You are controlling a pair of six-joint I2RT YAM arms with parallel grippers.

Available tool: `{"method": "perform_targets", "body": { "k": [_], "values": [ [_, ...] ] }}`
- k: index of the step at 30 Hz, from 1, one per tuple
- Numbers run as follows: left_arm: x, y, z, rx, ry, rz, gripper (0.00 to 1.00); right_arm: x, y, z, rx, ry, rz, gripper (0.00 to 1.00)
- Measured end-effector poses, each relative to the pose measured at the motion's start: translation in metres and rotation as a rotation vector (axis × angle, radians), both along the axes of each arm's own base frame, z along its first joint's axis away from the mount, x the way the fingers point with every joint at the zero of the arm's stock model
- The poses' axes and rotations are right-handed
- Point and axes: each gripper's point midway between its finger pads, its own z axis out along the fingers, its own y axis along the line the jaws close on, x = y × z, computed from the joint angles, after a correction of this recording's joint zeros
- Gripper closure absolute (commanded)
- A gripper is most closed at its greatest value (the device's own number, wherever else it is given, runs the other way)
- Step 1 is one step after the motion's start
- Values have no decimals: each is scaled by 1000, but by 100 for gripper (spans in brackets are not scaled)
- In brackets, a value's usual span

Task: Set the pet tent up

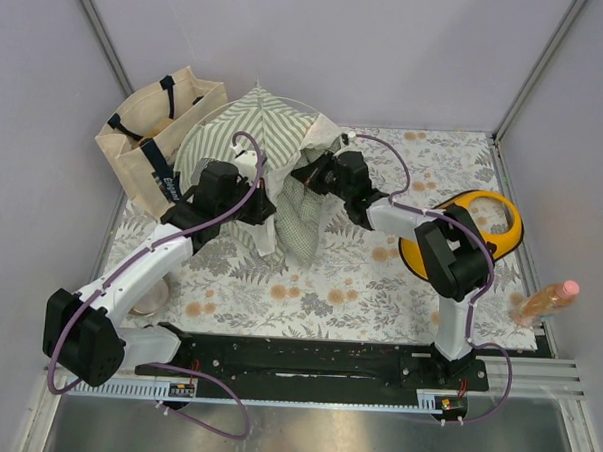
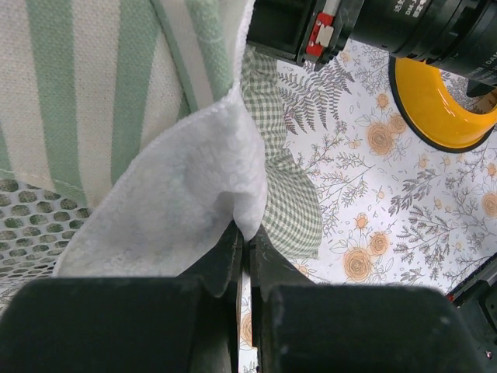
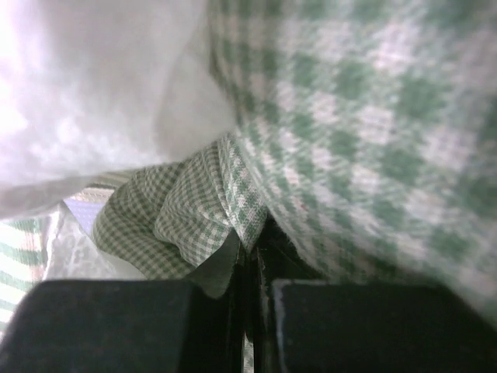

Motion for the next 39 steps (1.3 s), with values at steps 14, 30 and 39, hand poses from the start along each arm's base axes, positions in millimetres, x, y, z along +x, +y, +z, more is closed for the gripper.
{"method": "perform_targets", "body": {
  "k": [14,30,39],
  "values": [
    [0,0,1,-6,5,5,100,-3,14,-3,-55,123,-118,35],
    [2,-3,0,-7,17,4,100,-94,-73,59,-313,2,-109,8],
    [2,-3,-1,-6,17,4,100,-123,-58,-40,-446,220,86,17]
  ]
}}
